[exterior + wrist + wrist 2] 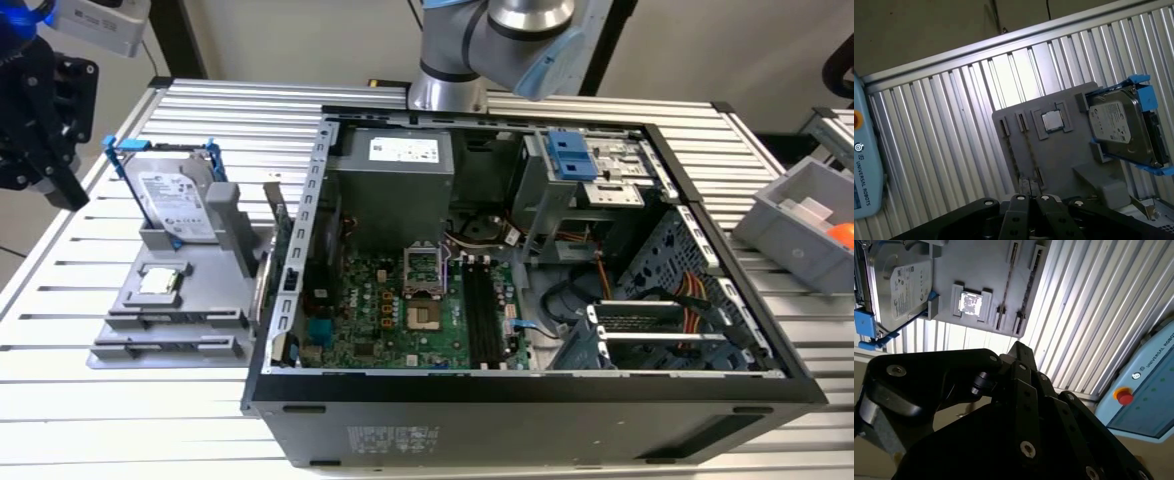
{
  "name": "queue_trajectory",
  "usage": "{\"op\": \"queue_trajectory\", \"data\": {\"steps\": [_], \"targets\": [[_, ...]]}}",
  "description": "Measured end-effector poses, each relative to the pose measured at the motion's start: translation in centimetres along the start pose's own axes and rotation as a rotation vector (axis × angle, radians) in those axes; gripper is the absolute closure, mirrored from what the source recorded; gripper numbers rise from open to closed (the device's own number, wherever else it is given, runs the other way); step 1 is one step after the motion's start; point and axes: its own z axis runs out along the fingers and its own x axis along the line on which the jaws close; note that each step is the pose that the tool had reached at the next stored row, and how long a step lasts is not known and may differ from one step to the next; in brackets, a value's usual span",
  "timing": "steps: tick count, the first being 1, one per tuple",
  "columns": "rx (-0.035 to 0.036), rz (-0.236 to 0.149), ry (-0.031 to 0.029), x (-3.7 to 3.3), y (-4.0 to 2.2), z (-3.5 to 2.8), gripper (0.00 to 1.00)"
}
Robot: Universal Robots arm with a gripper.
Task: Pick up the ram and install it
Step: 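Pick up the ram and move it above insertion slot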
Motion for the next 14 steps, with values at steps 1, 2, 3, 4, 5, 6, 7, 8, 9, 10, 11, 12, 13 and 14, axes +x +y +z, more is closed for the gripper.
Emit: {"op": "queue_trajectory", "data": {"steps": [1,2,3,4,5,6,7,8,9,10,11,12,13,14], "targets": [[0.0005,0.0,0.0011,0.0,0.0,0.0,1.0],[0.001,0.0,0.0023,0.0,0.0,0.0,1.0],[0.0015,0.0,0.0033,0.0,0.0,0.0,1.0],[0.002,0.0,0.0044,0.0,0.0,0.0,1.0],[0.0025,0.0,0.0055,0.0,0.0,0.0,1.0],[0.0031,0.0,0.0066,0.0,0.0,0.0,1.0],[0.0036,0.0,0.0077,0.0,0.0,0.0,1.0],[0.0041,0.0,0.0088,0.0,0.0,0.0,1.0],[0.0046,0.0,0.01,0.0,0.0,0.0,1.0],[0.0051,0.0,0.0111,0.0,0.0,0.0,1.0],[0.0057,0.001,0.0122,0.0,0.0,0.0,1.0],[0.0061,0.001,0.0133,0.0,0.0,0.0,1.0],[0.0066,0.001,0.0144,0.0,0.0,0.0,1.0],[0.0072,0.001,0.0155,0.0,0.0,0.01,1.0]]}}
